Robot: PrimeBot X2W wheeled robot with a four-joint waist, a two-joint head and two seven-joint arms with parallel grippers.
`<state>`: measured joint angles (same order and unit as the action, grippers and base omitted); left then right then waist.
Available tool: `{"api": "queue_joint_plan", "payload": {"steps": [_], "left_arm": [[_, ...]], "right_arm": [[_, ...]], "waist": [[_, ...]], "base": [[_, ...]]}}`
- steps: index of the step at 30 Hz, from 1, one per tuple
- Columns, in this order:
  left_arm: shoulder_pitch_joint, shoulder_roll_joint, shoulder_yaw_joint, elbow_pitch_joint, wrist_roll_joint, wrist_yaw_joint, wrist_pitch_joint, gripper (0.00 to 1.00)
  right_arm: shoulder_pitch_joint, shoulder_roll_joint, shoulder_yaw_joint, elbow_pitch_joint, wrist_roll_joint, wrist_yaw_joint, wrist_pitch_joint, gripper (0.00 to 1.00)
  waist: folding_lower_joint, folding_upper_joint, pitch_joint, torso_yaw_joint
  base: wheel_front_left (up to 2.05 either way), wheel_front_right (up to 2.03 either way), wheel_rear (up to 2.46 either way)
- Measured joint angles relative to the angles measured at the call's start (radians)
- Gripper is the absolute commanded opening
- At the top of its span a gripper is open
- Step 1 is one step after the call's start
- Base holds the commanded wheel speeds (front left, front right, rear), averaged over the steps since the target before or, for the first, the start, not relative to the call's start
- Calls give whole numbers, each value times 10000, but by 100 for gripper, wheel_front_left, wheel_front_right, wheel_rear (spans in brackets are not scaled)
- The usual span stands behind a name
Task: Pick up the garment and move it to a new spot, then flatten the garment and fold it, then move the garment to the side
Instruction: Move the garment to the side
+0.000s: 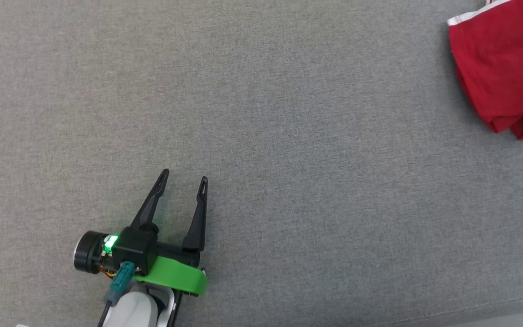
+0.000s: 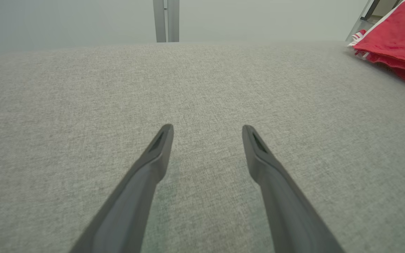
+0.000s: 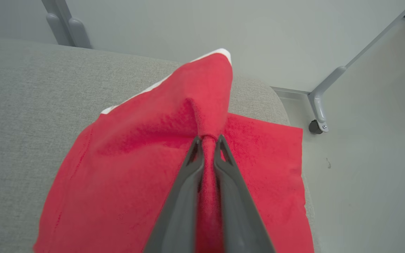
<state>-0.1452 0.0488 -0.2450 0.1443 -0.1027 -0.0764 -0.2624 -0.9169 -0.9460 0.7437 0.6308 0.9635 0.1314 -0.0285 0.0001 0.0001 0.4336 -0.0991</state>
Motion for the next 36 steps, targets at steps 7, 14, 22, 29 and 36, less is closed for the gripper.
{"api": "queue_joint_plan", "payload": {"steps": [7, 14, 22, 29, 36], "left_arm": [[-54, 0, 73, -38, -4, -13, 0, 100], [-207, 0, -21, -15, -113, -4, 0, 100], [37, 2, 38, 4, -265, 290, 0, 100], [593, 2, 188, -98, -836, 604, 0, 100], [1386, -2, 364, -155, -1641, 1064, 0, 100]], "right_arm": [[-123, -616, -307, 439, -420, 2, 272, 0], [46, -280, -991, 1981, -1118, 2, -105, 100], [634, 1616, -1814, 2355, -2232, 0, -2127, 100], [2135, 3459, -2897, 619, -2961, 2, -2334, 100], [5104, 5820, -4671, -1597, -4753, 0, -2334, 100]], "waist": [[0, 0, 231, 222], [0, 0, 310, 460], [0, 0, -425, 552], [0, 0, -1437, 508], [-1, 0, -2872, 458]], "base": [[0, 0, 0], [0, 0, 0], [0, 0, 0], [0, 0, 0], [0, 0, 0]]}}
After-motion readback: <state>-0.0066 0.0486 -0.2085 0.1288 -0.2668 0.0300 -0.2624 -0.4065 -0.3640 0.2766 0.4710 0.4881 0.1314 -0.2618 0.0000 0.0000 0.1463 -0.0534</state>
